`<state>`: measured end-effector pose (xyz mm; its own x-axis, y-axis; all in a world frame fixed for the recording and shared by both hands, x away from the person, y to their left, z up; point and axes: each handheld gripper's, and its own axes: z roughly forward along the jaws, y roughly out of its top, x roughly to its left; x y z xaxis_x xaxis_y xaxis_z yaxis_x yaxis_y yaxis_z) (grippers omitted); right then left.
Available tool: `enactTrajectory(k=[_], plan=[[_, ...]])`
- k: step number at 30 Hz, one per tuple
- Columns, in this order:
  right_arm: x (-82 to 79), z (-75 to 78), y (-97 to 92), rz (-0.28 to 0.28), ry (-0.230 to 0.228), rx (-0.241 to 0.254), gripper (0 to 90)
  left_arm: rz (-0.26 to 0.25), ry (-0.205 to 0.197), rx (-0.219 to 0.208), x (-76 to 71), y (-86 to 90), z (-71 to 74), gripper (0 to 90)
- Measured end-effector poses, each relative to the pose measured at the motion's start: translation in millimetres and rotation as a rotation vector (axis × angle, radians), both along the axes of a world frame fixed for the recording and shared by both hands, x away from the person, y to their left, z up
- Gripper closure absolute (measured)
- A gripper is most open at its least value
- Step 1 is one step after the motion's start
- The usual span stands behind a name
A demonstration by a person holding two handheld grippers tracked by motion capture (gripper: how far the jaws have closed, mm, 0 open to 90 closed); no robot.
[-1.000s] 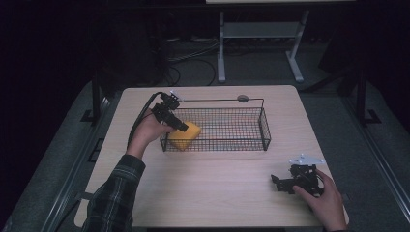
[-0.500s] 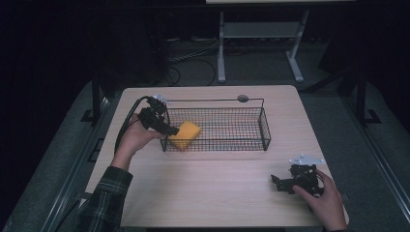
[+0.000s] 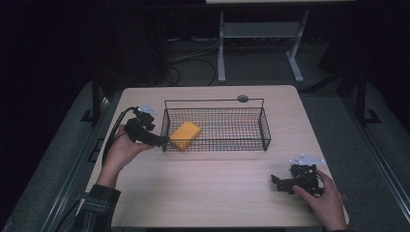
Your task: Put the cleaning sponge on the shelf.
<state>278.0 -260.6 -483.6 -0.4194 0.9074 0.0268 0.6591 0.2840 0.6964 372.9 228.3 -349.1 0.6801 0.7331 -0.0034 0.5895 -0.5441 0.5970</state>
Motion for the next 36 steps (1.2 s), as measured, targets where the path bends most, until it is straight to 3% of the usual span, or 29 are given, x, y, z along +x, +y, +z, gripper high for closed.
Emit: enactTrajectory(k=[12,21,27,36], plan=[[0.0,-0.1,0.0,0.000,-0.001,0.000,0.0,0.036,-0.030,-0.020,-31.9,20.7,-19.2,19.9],[0.0,0.0,0.0,0.000,0.000,-0.001,0.0,0.060,-0.038,-0.008,-54.4,33.6,-35.3,19.9],[0.0,0.0,0.0,0.000,0.000,0.000,0.0,0.090,-0.064,-0.026,-69.7,43.2,-52.9,19.5],[0.0,0.0,0.0,0.000,0.000,0.000,0.0,0.103,-0.076,-0.006,-89.8,46.8,-76.4,18.3]])
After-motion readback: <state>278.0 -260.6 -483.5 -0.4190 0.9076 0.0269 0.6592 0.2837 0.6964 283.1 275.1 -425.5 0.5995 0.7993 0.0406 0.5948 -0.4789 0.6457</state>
